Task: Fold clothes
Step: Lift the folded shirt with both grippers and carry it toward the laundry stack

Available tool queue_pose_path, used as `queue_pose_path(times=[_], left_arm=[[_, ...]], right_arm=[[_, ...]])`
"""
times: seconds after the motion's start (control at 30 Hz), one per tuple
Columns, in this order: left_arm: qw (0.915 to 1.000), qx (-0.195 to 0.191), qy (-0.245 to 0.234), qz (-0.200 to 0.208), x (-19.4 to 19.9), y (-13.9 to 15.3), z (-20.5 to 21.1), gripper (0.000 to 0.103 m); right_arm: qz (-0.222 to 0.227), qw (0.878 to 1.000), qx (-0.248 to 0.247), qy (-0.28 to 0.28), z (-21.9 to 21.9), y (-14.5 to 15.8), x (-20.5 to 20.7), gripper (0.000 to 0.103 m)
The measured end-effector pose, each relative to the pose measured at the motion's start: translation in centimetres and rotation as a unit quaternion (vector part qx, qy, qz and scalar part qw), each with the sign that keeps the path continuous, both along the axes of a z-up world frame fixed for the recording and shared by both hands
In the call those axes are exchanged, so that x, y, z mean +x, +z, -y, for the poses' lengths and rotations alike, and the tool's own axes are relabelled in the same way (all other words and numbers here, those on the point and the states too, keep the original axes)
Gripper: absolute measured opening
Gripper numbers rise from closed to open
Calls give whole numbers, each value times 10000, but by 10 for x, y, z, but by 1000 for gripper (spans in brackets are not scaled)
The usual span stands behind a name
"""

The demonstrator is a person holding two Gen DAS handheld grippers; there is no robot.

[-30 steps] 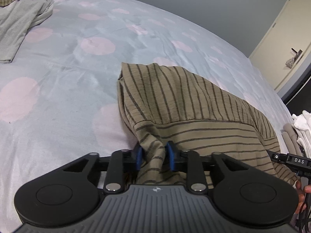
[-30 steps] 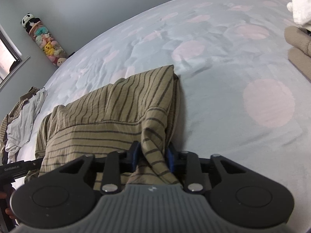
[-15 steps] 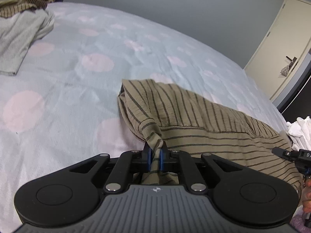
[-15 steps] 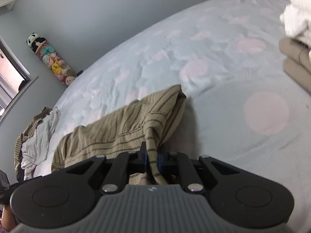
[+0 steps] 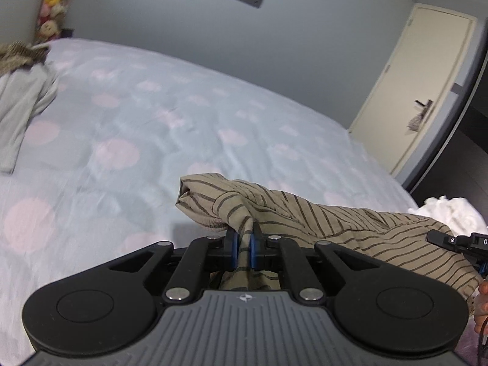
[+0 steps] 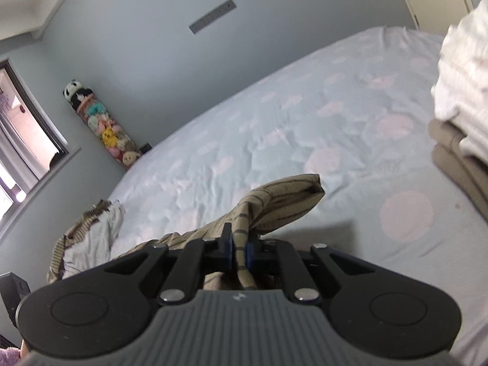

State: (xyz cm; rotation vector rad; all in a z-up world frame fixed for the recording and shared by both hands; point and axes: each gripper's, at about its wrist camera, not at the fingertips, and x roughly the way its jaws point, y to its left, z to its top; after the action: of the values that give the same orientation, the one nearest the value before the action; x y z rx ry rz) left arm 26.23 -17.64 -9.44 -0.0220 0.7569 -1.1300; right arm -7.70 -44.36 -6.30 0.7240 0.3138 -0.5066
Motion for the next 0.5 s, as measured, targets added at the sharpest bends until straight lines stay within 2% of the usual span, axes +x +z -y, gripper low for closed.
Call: queue_pose_path(times=[0.13,0.3,0.4,0.5], left_arm=[[9989,-240,-352,190,-13,37,22,5],[9929,-527,-997,372,-37,84,73,5],[9858,-632,-1481,470,-62,109,119,5],[9749,-712,-2031,574,-91,131,171,5]], right_arm=[[219,9995,-121,-168,-6,23,-24,9],[487,9948,-506,-732,-8,62,-72,9],[653,9882,-734,-1174,-9,85,-107,9],[751,9789,-938,-1650,-10,104,-143,9]])
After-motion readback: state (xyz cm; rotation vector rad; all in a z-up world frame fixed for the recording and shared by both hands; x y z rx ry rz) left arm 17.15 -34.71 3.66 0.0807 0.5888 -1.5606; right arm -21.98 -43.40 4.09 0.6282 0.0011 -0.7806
